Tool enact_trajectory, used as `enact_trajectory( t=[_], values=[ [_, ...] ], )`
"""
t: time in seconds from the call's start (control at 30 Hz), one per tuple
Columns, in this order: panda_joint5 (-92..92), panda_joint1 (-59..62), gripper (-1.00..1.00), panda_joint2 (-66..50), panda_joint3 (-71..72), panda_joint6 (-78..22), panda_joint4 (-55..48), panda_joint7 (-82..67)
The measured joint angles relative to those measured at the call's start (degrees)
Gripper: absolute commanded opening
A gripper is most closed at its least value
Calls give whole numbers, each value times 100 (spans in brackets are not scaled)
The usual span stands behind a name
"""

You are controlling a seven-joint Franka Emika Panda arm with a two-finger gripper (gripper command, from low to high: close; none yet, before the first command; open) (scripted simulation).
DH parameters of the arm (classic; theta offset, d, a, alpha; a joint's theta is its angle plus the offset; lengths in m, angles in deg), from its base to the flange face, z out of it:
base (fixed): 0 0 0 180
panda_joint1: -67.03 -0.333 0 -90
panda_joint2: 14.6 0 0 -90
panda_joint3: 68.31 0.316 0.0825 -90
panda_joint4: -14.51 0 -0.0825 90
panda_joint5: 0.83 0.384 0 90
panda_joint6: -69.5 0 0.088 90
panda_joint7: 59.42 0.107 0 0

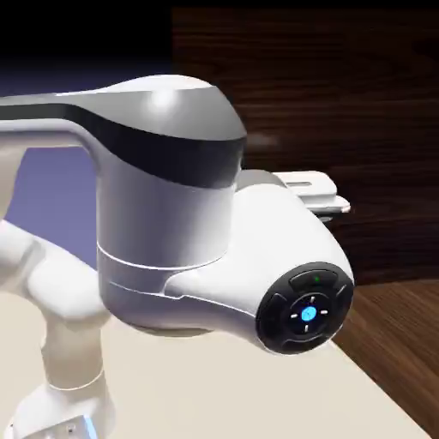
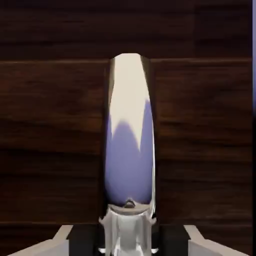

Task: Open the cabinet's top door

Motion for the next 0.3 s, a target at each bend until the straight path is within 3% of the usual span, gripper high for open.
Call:
enact_trajectory(
  t=[0.3],
  values=[
    [-347,-1825,-100,652,-960,-928,-1805,662]
  ],
)
